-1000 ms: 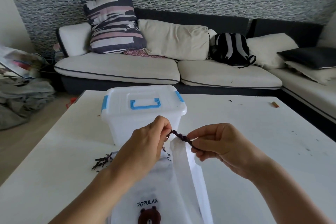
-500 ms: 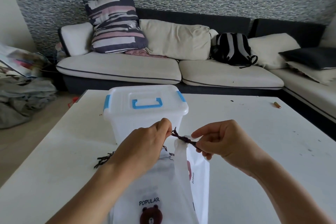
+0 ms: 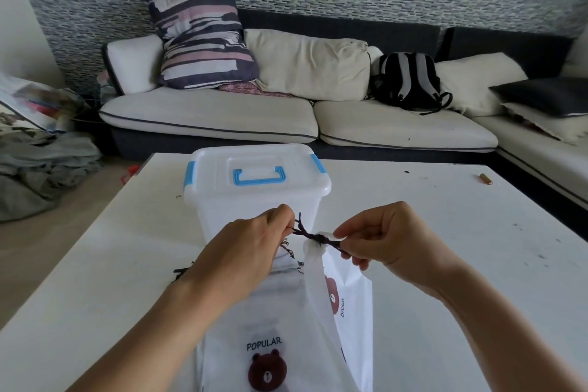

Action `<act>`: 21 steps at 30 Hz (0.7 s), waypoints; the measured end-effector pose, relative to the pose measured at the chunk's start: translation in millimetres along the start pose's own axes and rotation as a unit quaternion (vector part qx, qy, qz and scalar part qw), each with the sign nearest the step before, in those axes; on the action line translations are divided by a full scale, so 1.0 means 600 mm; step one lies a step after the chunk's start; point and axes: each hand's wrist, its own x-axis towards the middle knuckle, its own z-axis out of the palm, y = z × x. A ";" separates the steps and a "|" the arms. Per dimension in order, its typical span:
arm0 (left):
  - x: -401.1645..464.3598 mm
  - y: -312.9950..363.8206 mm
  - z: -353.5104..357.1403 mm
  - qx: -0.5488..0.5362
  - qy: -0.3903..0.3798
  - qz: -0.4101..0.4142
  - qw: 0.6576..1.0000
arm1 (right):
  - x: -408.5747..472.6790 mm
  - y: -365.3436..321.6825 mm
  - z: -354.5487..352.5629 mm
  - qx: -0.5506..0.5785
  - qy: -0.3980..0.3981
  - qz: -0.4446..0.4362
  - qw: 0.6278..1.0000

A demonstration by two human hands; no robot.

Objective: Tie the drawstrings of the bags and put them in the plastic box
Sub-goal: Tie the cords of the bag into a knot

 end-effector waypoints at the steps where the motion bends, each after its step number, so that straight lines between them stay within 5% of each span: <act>1: 0.000 0.004 -0.002 -0.046 -0.002 -0.012 0.999 | 0.001 0.003 0.002 0.003 0.001 -0.003 1.000; 4: -0.003 0.017 0.000 -0.194 -0.027 -0.094 0.976 | 0.004 0.012 0.015 0.029 -0.002 -0.002 1.000; 10: 0.000 0.044 -0.004 -0.440 0.012 -0.239 0.866 | 0.018 0.017 0.049 0.175 -0.009 0.013 0.984; 13: -0.001 0.040 -0.011 -0.418 0.017 -0.218 0.882 | 0.023 0.019 0.054 0.203 0.007 0.020 0.979; 17: -0.011 0.000 -0.011 -0.282 -0.012 -0.166 0.945 | 0.030 0.022 0.051 0.192 0.046 0.009 0.980; 21: -0.010 -0.014 -0.015 -0.240 0.019 -0.144 0.960 | 0.037 0.020 0.058 0.184 0.065 -0.019 0.981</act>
